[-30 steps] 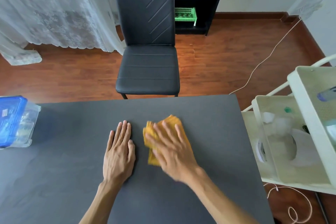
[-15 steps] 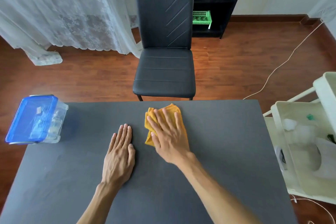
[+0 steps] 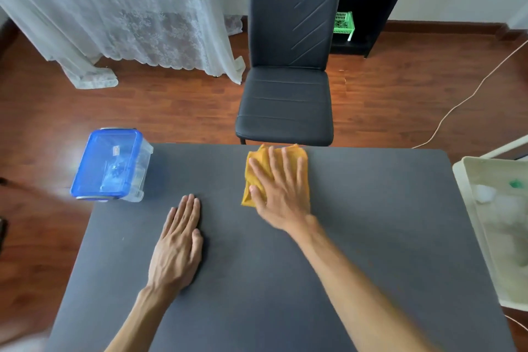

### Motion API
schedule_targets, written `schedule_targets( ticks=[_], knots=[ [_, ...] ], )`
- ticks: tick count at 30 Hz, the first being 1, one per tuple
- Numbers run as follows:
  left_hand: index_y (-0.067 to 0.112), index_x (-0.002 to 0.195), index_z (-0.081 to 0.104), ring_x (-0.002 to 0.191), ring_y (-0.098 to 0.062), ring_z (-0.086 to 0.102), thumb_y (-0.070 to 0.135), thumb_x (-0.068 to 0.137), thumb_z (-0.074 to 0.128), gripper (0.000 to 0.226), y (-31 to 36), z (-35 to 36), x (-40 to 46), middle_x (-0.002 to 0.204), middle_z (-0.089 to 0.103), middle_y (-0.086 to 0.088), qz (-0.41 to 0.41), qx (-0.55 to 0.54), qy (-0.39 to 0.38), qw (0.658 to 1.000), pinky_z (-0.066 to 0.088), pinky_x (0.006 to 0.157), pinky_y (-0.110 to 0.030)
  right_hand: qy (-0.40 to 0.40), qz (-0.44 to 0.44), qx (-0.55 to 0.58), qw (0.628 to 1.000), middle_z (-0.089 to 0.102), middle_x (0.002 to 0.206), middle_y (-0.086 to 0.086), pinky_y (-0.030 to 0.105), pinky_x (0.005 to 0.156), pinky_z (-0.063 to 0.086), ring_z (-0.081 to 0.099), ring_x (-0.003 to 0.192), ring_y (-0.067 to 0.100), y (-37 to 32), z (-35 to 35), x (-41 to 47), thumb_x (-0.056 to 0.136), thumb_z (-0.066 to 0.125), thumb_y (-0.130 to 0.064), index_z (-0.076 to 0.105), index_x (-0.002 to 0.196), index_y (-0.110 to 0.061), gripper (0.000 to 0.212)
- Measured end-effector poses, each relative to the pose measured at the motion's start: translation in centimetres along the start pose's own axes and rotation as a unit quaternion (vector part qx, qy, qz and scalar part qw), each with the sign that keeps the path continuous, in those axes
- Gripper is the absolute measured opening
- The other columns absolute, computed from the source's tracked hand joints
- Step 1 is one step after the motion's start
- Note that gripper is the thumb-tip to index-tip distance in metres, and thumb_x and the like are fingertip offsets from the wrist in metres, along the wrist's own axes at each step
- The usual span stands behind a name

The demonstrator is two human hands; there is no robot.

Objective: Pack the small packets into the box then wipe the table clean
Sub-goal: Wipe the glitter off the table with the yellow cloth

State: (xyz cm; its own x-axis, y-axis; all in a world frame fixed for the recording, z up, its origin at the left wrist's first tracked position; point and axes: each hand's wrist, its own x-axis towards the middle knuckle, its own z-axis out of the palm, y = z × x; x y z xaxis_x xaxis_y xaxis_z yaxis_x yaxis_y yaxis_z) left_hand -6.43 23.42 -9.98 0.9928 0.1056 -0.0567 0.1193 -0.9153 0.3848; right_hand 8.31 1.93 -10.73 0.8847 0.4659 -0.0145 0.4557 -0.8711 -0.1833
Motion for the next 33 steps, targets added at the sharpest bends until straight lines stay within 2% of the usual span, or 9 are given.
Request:
schedule_targets(
  ticks=[3,6,10,13,19,22,26,29,33],
  knots=[
    [0.003,0.152,0.022,0.152,-0.018,0.014,0.028,0.098,0.019,0.059,-2.1,-1.1,-1.5,0.162,0.020,-0.006,0.044,0.014,-0.012,0.999,0.011,0.123,-0.038,-0.017,-0.127,0.010,0.992,0.008,0.174,0.004,0.061,0.125,0.010,0.004,0.160,0.029,-5.6,2.5,-8.5,0.104,0.033,-0.046,0.015,0.163,-0.033,0.063],
    [0.004,0.152,0.024,0.151,-0.020,0.019,0.026,0.098,0.022,0.058,-6.5,-2.9,-5.1,0.162,0.022,-0.005,0.045,0.035,-0.022,0.998,0.014,0.122,-0.041,-0.034,-0.167,0.002,0.985,0.010,0.173,-0.003,0.054,0.123,0.016,0.009,0.160,0.023,-1.6,2.1,-16.3,0.108,0.029,-0.042,0.017,0.163,-0.032,0.058],
    [0.004,0.152,0.025,0.150,-0.021,0.020,0.027,0.099,0.022,0.058,-10.0,-4.3,-7.8,0.162,0.022,-0.005,0.025,0.028,-0.017,0.999,0.014,0.122,-0.040,0.016,0.016,-0.023,0.999,0.020,0.171,0.002,0.062,0.120,0.025,0.026,0.156,0.032,6.3,-0.5,-11.6,0.108,0.026,-0.040,0.027,0.161,-0.030,0.054],
    [0.005,0.153,0.023,0.151,-0.018,0.017,0.027,0.099,0.021,0.058,-10.1,-4.1,-7.5,0.162,0.021,-0.005,0.019,0.019,-0.007,1.000,0.014,0.122,-0.041,0.018,0.144,-0.045,0.988,0.026,0.169,0.006,0.062,0.120,0.019,0.027,0.152,0.037,2.2,-1.4,-2.8,0.103,0.026,-0.053,0.038,0.156,-0.035,0.058],
    [0.004,0.152,0.025,0.151,-0.018,0.018,0.027,0.100,0.021,0.057,-11.0,-4.1,-7.8,0.161,0.023,-0.006,0.042,-0.003,-0.001,0.999,0.016,0.122,-0.040,-0.007,-0.112,0.024,0.993,0.014,0.172,0.004,0.064,0.123,0.014,0.009,0.160,0.031,-16.3,3.9,-6.4,0.101,0.040,-0.052,0.029,0.160,-0.038,0.062],
    [0.006,0.152,0.026,0.151,-0.016,0.017,0.026,0.100,0.023,0.056,-12.7,-4.4,-8.7,0.162,0.023,-0.004,0.048,-0.011,-0.008,0.999,0.012,0.123,-0.035,-0.052,-0.206,0.012,0.977,0.011,0.173,-0.004,0.055,0.125,0.012,0.009,0.160,0.025,-15.3,4.2,-16.1,0.097,0.044,-0.062,0.020,0.159,-0.047,0.068],
    [0.008,0.153,0.025,0.151,-0.016,0.018,0.026,0.100,0.023,0.056,-14.3,-4.5,-9.7,0.163,0.021,-0.002,0.058,-0.014,-0.018,0.998,0.010,0.123,-0.034,-0.071,-0.051,-0.045,0.995,0.008,0.173,-0.006,0.058,0.124,0.015,0.014,0.159,0.027,-3.9,0.6,-16.2,0.093,0.034,-0.079,0.023,0.157,-0.051,0.071],
    [0.007,0.153,0.025,0.151,-0.015,0.016,0.025,0.100,0.024,0.056,-13.9,-4.6,-9.4,0.163,0.021,-0.002,0.054,-0.014,-0.008,0.998,0.013,0.123,-0.037,-0.024,0.113,-0.049,0.992,0.019,0.172,0.002,0.065,0.124,0.011,0.015,0.158,0.034,-4.4,-0.6,-9.5,0.094,0.029,-0.074,0.028,0.159,-0.043,0.072],
    [0.006,0.153,0.025,0.151,-0.016,0.016,0.025,0.099,0.024,0.057,-13.7,-4.8,-9.6,0.162,0.021,-0.004,0.054,-0.004,-0.007,0.999,0.014,0.123,-0.038,-0.008,0.022,-0.008,1.000,0.016,0.172,0.003,0.067,0.123,0.012,0.009,0.159,0.033,-15.2,2.6,-7.3,0.098,0.038,-0.063,0.026,0.161,-0.036,0.069]
  ],
)
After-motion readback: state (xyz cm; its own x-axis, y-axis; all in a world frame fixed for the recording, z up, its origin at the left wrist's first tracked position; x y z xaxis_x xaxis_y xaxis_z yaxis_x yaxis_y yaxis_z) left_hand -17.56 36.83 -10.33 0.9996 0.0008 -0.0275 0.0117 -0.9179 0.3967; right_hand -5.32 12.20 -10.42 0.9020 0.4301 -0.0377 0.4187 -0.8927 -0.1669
